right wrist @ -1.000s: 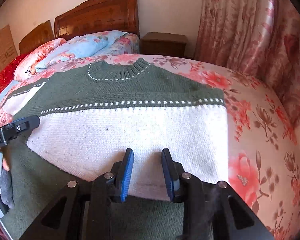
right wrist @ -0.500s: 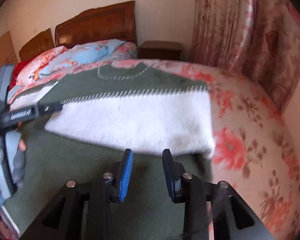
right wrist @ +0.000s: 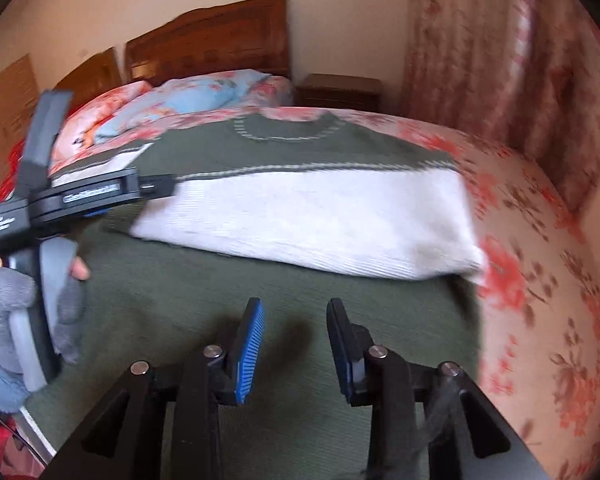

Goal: Fold small clothes
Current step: 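Grasp the other white sleeve cuff with the left tool and lift it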

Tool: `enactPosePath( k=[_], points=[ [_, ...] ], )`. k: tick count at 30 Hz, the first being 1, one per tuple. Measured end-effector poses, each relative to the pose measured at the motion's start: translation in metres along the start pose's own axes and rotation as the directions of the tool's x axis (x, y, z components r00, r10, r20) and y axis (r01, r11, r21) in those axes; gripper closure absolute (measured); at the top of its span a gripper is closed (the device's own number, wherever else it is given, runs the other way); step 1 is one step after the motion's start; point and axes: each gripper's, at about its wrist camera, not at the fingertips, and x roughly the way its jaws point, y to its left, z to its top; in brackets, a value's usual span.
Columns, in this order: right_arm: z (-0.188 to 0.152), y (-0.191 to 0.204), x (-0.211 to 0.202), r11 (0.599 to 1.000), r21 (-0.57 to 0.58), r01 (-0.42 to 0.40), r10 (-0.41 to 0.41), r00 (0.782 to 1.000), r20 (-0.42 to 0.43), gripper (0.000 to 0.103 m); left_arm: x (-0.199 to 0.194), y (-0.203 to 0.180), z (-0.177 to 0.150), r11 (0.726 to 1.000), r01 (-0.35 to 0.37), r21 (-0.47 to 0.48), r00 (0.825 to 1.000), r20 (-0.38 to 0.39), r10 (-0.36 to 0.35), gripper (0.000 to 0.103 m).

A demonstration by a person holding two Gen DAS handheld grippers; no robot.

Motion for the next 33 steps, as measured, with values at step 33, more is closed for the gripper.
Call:
enactPosePath(
  k=[33],
  points=[
    [-0.025, -0.033, 0.003, 0.975, 0.105, -0.197, 0.192, 0.98, 0.054, 0.067, -0.075, 0.382, 0.043, 0.562, 0.048, -0.826, 0.979, 0.151, 0.138, 0.0]
  ],
)
